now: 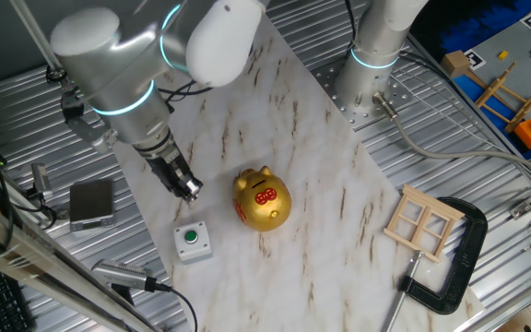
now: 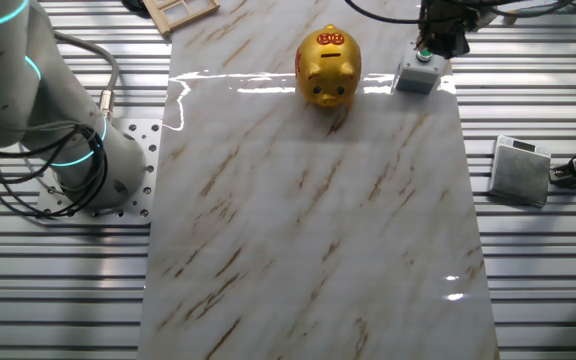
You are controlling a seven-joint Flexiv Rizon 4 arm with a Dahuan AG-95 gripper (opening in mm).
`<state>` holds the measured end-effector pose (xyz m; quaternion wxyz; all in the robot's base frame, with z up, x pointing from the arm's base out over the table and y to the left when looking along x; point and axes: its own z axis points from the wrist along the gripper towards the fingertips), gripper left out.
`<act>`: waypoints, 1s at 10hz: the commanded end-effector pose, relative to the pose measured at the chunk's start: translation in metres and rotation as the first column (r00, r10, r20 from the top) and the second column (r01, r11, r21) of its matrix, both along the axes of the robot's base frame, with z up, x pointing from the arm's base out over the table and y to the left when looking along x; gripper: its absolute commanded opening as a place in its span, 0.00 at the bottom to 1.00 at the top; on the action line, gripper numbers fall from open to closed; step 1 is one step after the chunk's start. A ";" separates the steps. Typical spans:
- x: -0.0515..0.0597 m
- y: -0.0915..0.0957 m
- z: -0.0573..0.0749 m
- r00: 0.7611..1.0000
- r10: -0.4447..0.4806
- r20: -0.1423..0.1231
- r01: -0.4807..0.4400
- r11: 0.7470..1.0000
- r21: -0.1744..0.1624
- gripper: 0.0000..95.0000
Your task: Drop coins into a piggy bank
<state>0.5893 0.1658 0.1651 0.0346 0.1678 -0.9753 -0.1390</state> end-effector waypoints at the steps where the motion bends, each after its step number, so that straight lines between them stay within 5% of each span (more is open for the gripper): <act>1: -0.002 -0.002 0.002 1.000 -0.016 0.001 0.016 1.000 -0.017 0.00; 6: -0.015 -0.012 0.010 0.995 -0.094 -0.013 0.094 0.995 -0.030 0.00; 10: -0.015 -0.012 0.010 0.988 -0.154 -0.022 0.153 0.987 -0.045 0.00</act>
